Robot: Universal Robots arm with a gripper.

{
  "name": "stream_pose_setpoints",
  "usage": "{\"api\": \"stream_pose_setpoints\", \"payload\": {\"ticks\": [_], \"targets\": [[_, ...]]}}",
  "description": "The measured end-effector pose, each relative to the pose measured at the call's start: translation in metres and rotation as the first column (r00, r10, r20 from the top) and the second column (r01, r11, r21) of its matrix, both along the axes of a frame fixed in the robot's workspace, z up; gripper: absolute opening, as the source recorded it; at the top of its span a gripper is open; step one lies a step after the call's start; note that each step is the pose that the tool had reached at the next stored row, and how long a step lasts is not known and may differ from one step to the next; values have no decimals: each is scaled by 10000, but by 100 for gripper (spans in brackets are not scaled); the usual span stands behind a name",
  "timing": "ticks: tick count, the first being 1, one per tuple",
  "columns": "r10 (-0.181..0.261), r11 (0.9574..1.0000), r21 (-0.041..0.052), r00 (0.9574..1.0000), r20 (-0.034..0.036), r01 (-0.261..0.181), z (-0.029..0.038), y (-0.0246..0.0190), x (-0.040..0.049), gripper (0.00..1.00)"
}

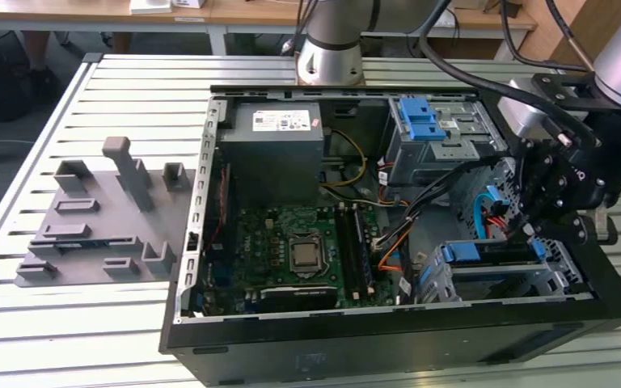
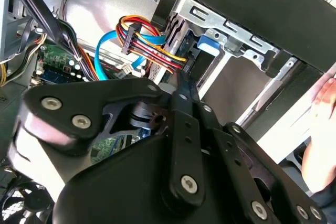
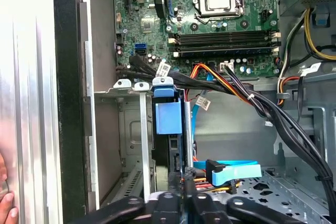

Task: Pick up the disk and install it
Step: 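Insert the first disk wire, then insert the second disk wire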

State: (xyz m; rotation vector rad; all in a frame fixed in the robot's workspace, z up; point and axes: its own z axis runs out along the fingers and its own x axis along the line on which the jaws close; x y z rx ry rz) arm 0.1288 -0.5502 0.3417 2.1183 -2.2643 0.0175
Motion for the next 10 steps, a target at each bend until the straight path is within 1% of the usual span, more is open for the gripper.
{"api": "stream_pose_setpoints", "payload": {"ticks": [1, 10], "targets": [[-1, 10000, -3, 10000, 0, 1, 2, 0, 0, 11], [0, 10000, -4, 10000, 0, 0, 19, 0, 0, 11]]}}
